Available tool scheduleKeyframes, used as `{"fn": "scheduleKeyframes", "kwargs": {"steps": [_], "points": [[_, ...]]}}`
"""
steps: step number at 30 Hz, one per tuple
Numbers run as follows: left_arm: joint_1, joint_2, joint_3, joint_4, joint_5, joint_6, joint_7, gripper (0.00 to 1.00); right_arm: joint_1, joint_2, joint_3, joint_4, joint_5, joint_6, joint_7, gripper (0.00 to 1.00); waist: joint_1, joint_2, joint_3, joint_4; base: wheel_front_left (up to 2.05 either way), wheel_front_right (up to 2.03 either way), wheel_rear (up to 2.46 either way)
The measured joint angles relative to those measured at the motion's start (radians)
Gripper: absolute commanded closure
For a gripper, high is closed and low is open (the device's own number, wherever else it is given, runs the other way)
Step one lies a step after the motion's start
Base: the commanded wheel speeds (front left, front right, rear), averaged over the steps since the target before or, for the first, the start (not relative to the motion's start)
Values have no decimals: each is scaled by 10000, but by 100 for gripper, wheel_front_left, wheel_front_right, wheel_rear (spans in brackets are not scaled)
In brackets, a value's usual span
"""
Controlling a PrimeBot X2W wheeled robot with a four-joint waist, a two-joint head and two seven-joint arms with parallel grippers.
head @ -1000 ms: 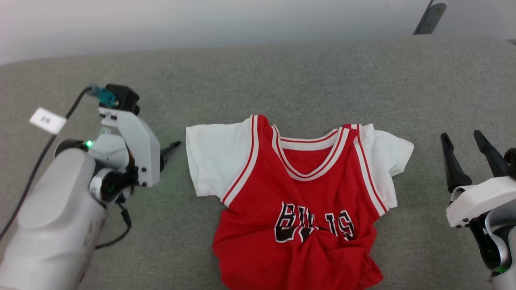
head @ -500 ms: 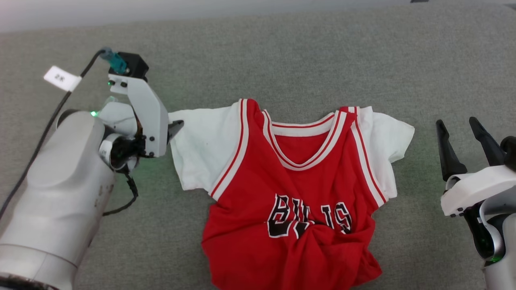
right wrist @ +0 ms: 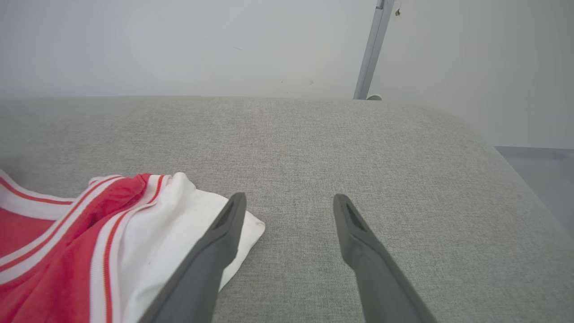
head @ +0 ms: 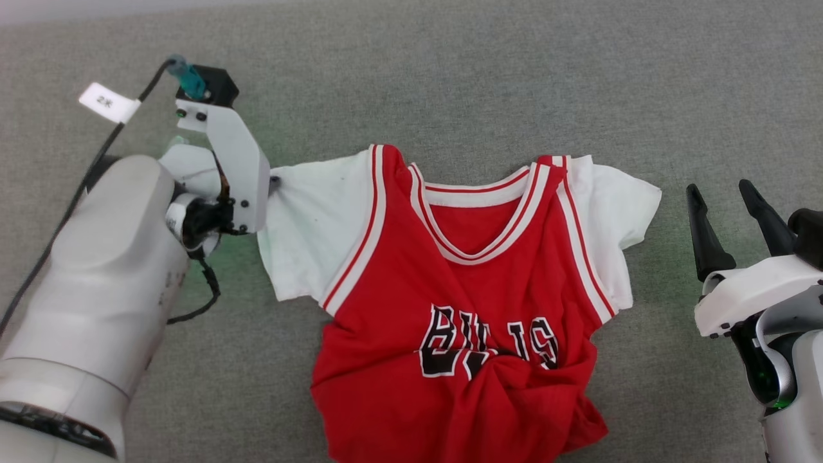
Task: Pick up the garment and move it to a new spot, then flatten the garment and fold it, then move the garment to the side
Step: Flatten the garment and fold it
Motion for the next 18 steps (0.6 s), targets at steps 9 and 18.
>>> {"fn": "scheduleKeyframes", "kwargs": {"steps": [9,18], "points": [[-273,-221,-345,464,-445,6,148,100,-74,27,-157,73,-102,0,15,0,0,0,3,119,0,0,0],[-169,86,-464,773,-654,-48,54,100,33,6,-370,94,-188,0,178,0,0,0,-277,492,0,0,0]]}}
